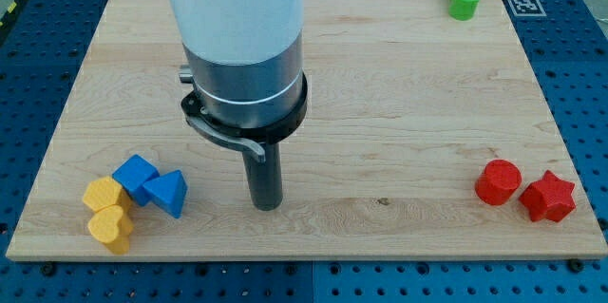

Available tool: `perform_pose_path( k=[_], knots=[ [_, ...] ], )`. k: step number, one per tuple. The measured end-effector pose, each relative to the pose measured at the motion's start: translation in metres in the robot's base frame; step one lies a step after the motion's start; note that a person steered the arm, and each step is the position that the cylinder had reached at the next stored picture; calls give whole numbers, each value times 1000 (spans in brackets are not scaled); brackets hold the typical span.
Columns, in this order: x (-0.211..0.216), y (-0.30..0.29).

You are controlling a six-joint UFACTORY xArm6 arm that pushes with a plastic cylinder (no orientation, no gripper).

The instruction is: Keep the green star to the left of the green circle

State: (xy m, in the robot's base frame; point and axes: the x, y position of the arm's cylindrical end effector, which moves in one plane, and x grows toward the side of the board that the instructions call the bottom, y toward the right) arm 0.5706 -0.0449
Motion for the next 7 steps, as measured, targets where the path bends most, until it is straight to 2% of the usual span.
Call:
perform_pose_path(
  k=[1, 2, 3, 4, 5, 7],
  knots=[
    [0, 0],
    [-27, 15],
    [-80, 60],
    [-125, 128],
    [-150, 204],
    [-157, 225]
  ],
)
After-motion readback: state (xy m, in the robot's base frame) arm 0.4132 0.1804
